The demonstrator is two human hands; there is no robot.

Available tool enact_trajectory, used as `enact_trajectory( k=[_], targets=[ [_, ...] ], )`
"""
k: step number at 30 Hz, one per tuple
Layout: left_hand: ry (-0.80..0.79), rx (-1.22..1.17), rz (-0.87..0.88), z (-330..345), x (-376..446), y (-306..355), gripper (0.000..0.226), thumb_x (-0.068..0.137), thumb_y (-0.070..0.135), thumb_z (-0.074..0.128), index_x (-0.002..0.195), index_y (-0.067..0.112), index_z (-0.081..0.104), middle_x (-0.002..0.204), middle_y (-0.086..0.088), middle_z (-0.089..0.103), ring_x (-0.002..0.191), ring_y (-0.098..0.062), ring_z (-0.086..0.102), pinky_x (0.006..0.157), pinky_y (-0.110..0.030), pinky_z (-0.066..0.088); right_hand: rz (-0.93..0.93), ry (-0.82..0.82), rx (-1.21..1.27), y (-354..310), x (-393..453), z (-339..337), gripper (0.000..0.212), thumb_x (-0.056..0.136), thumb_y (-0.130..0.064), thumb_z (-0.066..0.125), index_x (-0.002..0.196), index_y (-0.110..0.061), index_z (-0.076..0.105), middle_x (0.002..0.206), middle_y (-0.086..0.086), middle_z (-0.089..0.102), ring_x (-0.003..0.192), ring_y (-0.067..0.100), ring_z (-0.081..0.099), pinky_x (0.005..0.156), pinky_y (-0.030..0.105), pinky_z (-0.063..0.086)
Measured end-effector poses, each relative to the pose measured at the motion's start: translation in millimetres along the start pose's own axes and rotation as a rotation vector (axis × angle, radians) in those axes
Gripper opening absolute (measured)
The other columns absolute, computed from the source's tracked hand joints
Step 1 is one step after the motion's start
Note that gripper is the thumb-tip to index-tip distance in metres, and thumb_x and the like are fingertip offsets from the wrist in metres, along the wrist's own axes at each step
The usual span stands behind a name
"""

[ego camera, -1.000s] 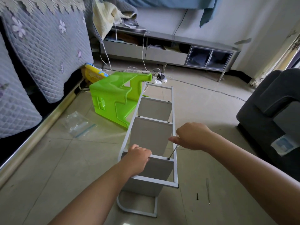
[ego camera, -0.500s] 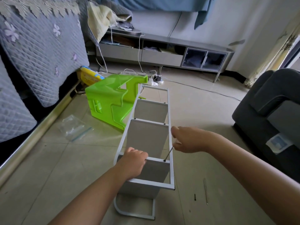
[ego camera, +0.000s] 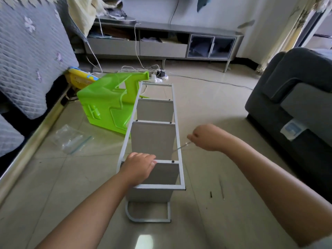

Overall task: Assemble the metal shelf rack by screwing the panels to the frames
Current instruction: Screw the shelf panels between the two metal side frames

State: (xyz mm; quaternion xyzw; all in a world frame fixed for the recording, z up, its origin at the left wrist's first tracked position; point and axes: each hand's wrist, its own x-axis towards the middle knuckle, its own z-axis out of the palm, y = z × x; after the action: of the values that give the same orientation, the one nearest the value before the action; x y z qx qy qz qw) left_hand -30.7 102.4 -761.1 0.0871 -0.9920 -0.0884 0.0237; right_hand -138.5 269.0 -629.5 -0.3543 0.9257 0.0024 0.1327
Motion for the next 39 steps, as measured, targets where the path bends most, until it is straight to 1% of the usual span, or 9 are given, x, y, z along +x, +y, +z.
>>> enact_trajectory(
  k=[3, 5, 8, 11, 19, 22, 26, 34, 39],
  targets=[
    [0.008, -0.001, -0.059, -5, -1, 4, 0.103, 0.057, 0.053, -0.019, 0.122, 0.021, 0.053, 0.128, 0.003, 0.057, 0.119, -0.018, 0.051, 0.094, -0.026, 0.032, 0.181, 0.358, 0.425, 53, -10, 34, 0.037, 0.098, -0.025, 0.04, 0.086, 0.003, 0.061, 0.08, 0.015, 0.057, 0.079, 0.026, 0.052, 0.066, 0.031, 0.033],
    [0.005, 0.012, -0.069, -6, 0, 6, 0.098, 0.063, 0.055, -0.016, 0.121, 0.022, 0.056, 0.127, 0.002, 0.058, 0.118, -0.018, 0.052, 0.092, -0.026, 0.033, 0.391, 0.458, 0.666, 85, -20, 90, 0.027, 0.095, -0.02, 0.048, 0.077, -0.002, 0.059, 0.069, 0.009, 0.053, 0.068, 0.024, 0.048, 0.061, 0.028, 0.033],
    [-0.08, 0.054, -0.116, -2, 8, 9, 0.061, 0.095, 0.046, 0.007, 0.118, 0.022, 0.058, 0.129, 0.001, 0.057, 0.119, -0.02, 0.05, 0.096, -0.028, 0.032, 0.739, 0.271, 0.914, 117, -31, 203, 0.032, 0.09, -0.008, 0.053, 0.058, -0.011, 0.051, 0.066, 0.011, 0.056, 0.053, 0.017, 0.046, 0.056, 0.027, 0.037],
    [-0.165, 0.055, -0.202, -5, 14, 15, 0.046, 0.1, 0.039, 0.021, 0.118, 0.021, 0.059, 0.129, -0.002, 0.056, 0.119, -0.023, 0.05, 0.098, -0.031, 0.03, 0.951, 0.18, 0.966, 129, -42, 292, 0.028, 0.085, -0.003, 0.054, 0.06, -0.013, 0.053, 0.071, 0.014, 0.06, 0.06, 0.023, 0.054, 0.062, 0.032, 0.043],
    [-0.142, 0.136, -0.252, 2, 13, 18, 0.046, 0.1, 0.036, 0.019, 0.113, 0.014, 0.056, 0.126, -0.006, 0.053, 0.119, -0.025, 0.048, 0.097, -0.036, 0.03, 0.788, -0.092, 0.416, 99, -39, 355, 0.015, 0.089, -0.014, 0.047, 0.089, -0.009, 0.061, 0.094, 0.013, 0.063, 0.088, 0.027, 0.058, 0.07, 0.027, 0.044],
    [-0.144, 0.127, -0.258, 3, 10, 19, 0.048, 0.1, 0.036, 0.021, 0.134, 0.009, 0.041, 0.15, -0.01, 0.029, 0.138, -0.023, 0.028, 0.109, -0.039, 0.019, 0.752, -0.198, 0.212, 96, -34, 357, 0.028, 0.088, -0.011, 0.042, 0.107, -0.013, 0.062, 0.114, 0.006, 0.061, 0.107, 0.024, 0.059, 0.084, 0.028, 0.047],
    [-0.154, 0.116, -0.267, 3, 5, 18, 0.056, 0.1, 0.038, 0.019, 0.147, 0.008, 0.019, 0.157, -0.008, 0.008, 0.145, -0.019, 0.007, 0.115, -0.037, 0.007, 0.805, -0.21, 0.197, 102, -23, 357, 0.028, 0.089, -0.017, 0.044, 0.109, -0.01, 0.061, 0.117, 0.008, 0.06, 0.108, 0.026, 0.058, 0.086, 0.029, 0.047],
    [-0.115, 0.115, -0.276, 10, 0, 19, 0.054, 0.1, 0.039, 0.019, 0.147, 0.012, 0.022, 0.157, -0.005, 0.011, 0.145, -0.017, 0.007, 0.115, -0.037, 0.008, 0.843, 0.172, 0.513, 143, 37, 353, 0.038, 0.088, -0.023, 0.043, 0.097, 0.012, 0.055, 0.105, 0.033, 0.056, 0.095, 0.041, 0.058, 0.075, 0.04, 0.046],
    [-0.085, 0.098, -0.28, 10, 0, 19, 0.053, 0.1, 0.04, 0.018, 0.144, 0.014, 0.029, 0.156, -0.002, 0.019, 0.144, -0.016, 0.013, 0.113, -0.033, 0.008, 0.845, 0.006, 0.467, 143, 61, 356, 0.027, 0.092, -0.006, 0.043, 0.11, 0.01, 0.056, 0.116, 0.03, 0.053, 0.108, 0.041, 0.052, 0.086, 0.038, 0.044]
  ],
)
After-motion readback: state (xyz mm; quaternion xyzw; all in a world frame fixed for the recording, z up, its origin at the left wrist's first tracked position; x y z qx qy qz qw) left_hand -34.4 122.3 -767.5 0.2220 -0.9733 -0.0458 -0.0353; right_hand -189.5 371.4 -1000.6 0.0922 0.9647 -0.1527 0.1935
